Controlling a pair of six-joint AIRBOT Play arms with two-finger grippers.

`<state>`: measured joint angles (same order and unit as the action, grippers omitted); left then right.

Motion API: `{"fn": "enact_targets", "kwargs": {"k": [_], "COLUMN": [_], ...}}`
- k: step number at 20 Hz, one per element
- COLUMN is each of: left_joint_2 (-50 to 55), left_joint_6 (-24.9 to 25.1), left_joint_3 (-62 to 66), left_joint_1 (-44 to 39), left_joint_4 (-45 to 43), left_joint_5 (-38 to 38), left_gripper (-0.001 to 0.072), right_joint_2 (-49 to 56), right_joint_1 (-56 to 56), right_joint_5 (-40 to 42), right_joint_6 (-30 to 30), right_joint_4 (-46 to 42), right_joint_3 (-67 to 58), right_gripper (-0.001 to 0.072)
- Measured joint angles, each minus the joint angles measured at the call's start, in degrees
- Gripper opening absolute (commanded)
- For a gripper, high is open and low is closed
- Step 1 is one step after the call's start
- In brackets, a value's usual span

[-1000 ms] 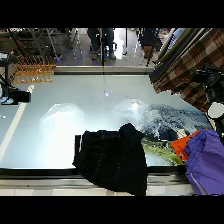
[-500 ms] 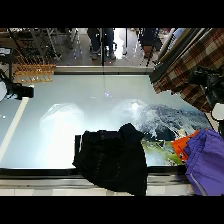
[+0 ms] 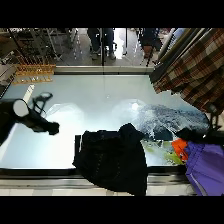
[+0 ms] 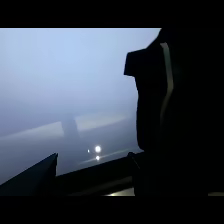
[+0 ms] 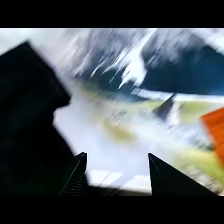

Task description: Fold the clothes and pants, and hang the long-sleeved shirts on hangers.

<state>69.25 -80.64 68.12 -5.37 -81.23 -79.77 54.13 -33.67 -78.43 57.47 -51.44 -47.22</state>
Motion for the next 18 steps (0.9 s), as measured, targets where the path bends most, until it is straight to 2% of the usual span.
{"fn": "enact_targets", "kwargs": {"k": [1,3,8,13,18], "left_joint_2": [-0.09,-0.15,-0.24,0.26,4.02], "left_joint_6": [1.53,4.39,9.62,9.90,7.28], "left_joint_3": [-3.98,-10.95,-21.99,-24.92,-25.46], "left_joint_1": [-0.11,-0.22,-2.38,-7.39,-9.79], "left_joint_4": [3.04,8.13,18.08,20.63,19.87], "left_joint_5": [-0.15,-0.46,0.72,6.10,10.27], "left_gripper": [0.0567,0.0581,0.0581,0.0581,0.0579], "right_joint_2": [-0.26,-0.44,-0.57,-0.57,1.40], "right_joint_1": [0.07,3.06,20.11,32.94,38.03], "right_joint_5": [-3.80,-7.67,-6.12,-1.51,-1.22], "right_joint_6": [0.04,2.58,11.08,19.85,22.18], "right_joint_4": [2.08,2.38,1.31,-4.42,-8.81], "right_joint_3": [5.18,13.94,21.49,22.99,23.30], "right_gripper": [0.0522,0.0527,0.0533,0.0588,0.0585]}}
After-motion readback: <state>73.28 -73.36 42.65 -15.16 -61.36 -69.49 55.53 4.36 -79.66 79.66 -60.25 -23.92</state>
